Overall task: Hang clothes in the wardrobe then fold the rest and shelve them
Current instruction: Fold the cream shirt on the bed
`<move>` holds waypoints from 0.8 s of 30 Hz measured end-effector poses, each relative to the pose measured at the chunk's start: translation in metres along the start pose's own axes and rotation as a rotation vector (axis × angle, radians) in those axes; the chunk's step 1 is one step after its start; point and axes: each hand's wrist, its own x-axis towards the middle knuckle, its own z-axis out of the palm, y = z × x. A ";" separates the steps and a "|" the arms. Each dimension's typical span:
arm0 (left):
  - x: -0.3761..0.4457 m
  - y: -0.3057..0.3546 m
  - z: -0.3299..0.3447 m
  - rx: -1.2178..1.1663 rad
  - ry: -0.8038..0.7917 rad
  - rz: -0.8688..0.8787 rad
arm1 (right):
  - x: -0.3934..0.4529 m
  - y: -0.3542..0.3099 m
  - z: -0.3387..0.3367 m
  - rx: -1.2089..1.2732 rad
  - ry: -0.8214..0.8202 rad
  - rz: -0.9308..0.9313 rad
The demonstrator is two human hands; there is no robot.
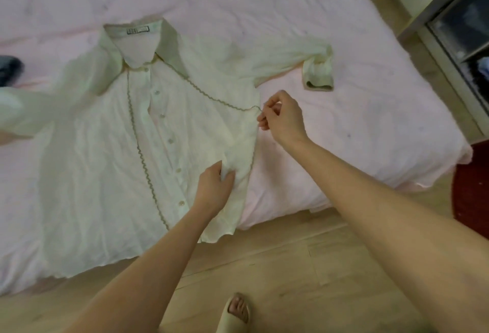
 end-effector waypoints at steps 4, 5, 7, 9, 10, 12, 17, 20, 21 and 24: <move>-0.006 0.028 -0.011 0.026 -0.068 0.056 | 0.004 -0.098 0.048 0.220 -0.239 -0.209; -0.006 0.036 -0.016 0.028 -0.070 0.063 | 0.002 -0.117 0.060 0.279 -0.289 -0.236; -0.007 0.046 -0.024 0.032 -0.060 0.067 | -0.003 -0.145 0.074 0.416 -0.387 -0.248; -0.008 0.051 -0.035 0.048 -0.040 0.068 | -0.007 -0.160 0.077 0.479 -0.454 -0.216; -0.008 0.051 -0.039 0.053 -0.031 0.076 | -0.003 -0.157 0.076 0.429 -0.479 -0.194; -0.008 0.049 -0.050 0.073 -0.009 0.098 | 0.009 -0.136 0.068 0.165 -0.521 -0.169; -0.005 0.039 -0.060 0.120 0.018 0.160 | 0.011 -0.057 0.035 -0.465 -0.410 -0.103; -0.004 0.036 -0.051 0.097 -0.026 0.209 | -0.004 -0.030 0.019 -0.420 -0.464 0.182; -0.004 0.035 -0.046 0.098 -0.067 0.240 | -0.008 -0.024 0.016 -0.380 -0.474 0.270; -0.008 0.041 -0.025 0.136 -0.254 0.325 | -0.017 -0.001 0.001 -0.346 -0.458 0.364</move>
